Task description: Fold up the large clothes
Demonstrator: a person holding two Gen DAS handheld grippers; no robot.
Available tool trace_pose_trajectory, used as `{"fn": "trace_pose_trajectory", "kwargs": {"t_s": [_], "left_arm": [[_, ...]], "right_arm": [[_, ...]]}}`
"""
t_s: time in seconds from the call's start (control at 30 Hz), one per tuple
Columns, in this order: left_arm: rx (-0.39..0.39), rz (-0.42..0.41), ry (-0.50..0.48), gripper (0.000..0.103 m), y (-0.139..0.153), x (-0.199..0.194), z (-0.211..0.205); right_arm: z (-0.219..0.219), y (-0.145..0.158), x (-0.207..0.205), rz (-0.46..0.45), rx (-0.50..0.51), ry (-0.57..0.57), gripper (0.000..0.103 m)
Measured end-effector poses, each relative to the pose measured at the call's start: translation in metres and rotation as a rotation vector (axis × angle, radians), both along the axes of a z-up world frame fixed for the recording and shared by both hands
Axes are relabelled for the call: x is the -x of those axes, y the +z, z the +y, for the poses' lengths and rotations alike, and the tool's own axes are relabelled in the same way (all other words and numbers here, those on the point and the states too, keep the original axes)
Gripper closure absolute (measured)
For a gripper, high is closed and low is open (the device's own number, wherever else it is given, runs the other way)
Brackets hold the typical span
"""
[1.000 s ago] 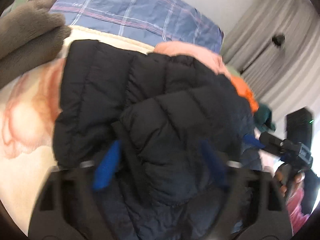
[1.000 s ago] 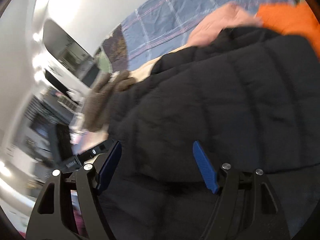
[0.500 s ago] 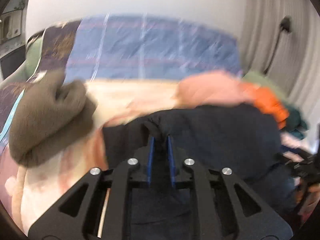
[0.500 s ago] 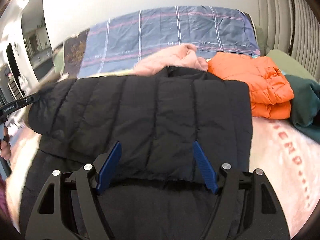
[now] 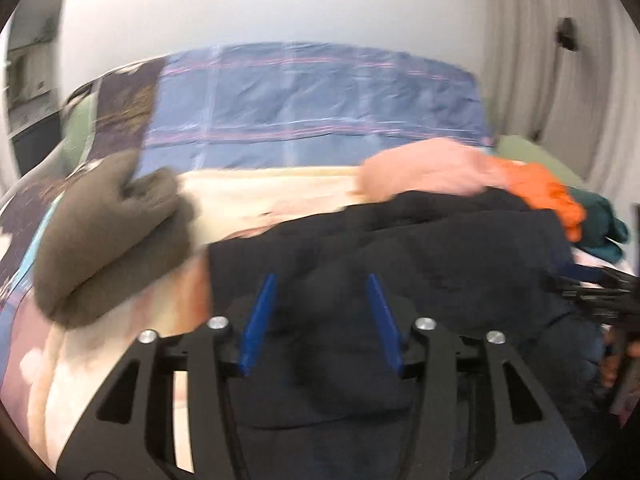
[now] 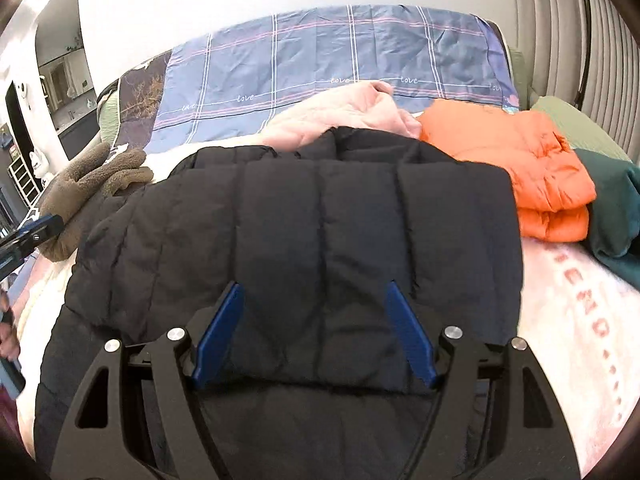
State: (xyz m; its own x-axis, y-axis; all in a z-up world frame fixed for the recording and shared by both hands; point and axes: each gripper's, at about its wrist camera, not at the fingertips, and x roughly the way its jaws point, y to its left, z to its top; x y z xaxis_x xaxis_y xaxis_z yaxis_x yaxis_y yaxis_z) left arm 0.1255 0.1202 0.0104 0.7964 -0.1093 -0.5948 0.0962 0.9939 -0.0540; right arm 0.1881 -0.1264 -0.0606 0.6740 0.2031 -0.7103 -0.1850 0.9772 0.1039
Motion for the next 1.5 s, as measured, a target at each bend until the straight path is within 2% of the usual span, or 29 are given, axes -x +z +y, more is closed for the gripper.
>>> {"fn": "trace_pose_trajectory", "kwargs": {"t_s": [0.07,0.1,0.13,0.17,0.2,0.27,0.37,0.47,0.53,0.63,0.7,0.77,0.83,0.9,0.97,1.03,1.13,1.37,1.5], "left_arm": [[-0.037,0.041,-0.056,0.041,-0.017,-0.007,-0.024],[-0.08,0.086,-0.062,0.041,-0.032,-0.013,-0.035],[-0.134,0.136,-0.059,0.036,-0.051,-0.023,-0.042],[-0.222,0.168,-0.049,0.031,-0.08,-0.032,-0.049],[-0.283,0.158,-0.035,0.03,-0.101,-0.036,-0.051],[-0.288,0.175,-0.02,0.03,-0.105,-0.038,-0.05],[-0.328,0.162,-0.013,0.03,-0.104,-0.038,-0.055],[-0.283,0.16,-0.013,0.03,-0.09,-0.028,-0.048],[-0.249,0.139,-0.013,0.03,-0.073,-0.015,-0.037],[-0.237,0.07,-0.014,0.022,-0.045,0.019,-0.01],[-0.195,0.076,-0.018,0.02,-0.039,0.046,0.017],[-0.128,0.127,-0.014,0.019,-0.046,0.071,0.044],[-0.08,0.192,-0.009,0.019,-0.063,0.093,0.061],[-0.05,0.271,0.001,0.019,-0.085,0.116,0.073],[-0.002,0.308,0.001,0.019,-0.099,0.137,0.075],[0.07,0.304,-0.01,0.019,-0.101,0.151,0.08],[0.147,0.289,-0.069,0.019,-0.1,0.169,0.073],[0.137,0.316,-0.184,0.019,-0.099,0.211,0.034],[0.188,0.311,-0.207,0.022,-0.095,0.242,0.03]], "right_arm": [[0.007,-0.021,-0.009,0.059,0.022,0.007,0.027],[0.011,-0.04,-0.011,0.086,0.051,-0.007,0.02],[0.013,-0.052,-0.011,0.078,0.074,-0.013,0.019],[0.016,-0.061,-0.01,0.063,0.094,-0.009,0.018],[0.019,-0.063,-0.009,0.058,0.11,-0.002,0.018],[0.022,-0.063,-0.01,0.054,0.144,-0.004,0.018],[0.017,-0.064,-0.011,0.06,0.12,-0.002,0.017],[0.009,-0.056,-0.007,0.058,0.101,0.012,0.017],[-0.001,-0.04,0.011,0.044,0.097,0.027,0.017],[-0.035,-0.012,0.045,-0.012,0.086,0.04,0.017],[-0.065,-0.003,0.069,-0.035,0.094,0.018,0.016],[-0.098,-0.005,0.087,-0.008,0.081,-0.037,0.016],[-0.131,-0.016,0.105,0.061,0.019,-0.095,0.016],[-0.155,-0.032,0.125,0.131,-0.04,-0.133,0.018],[-0.166,-0.042,0.141,0.165,-0.097,-0.145,0.022],[-0.173,-0.047,0.16,0.176,-0.168,-0.147,0.029],[-0.176,-0.047,0.177,0.173,-0.2,-0.136,0.036],[-0.183,-0.049,0.231,0.198,-0.329,-0.101,0.039],[-0.188,-0.052,0.266,0.18,-0.413,-0.066,0.04]]}}
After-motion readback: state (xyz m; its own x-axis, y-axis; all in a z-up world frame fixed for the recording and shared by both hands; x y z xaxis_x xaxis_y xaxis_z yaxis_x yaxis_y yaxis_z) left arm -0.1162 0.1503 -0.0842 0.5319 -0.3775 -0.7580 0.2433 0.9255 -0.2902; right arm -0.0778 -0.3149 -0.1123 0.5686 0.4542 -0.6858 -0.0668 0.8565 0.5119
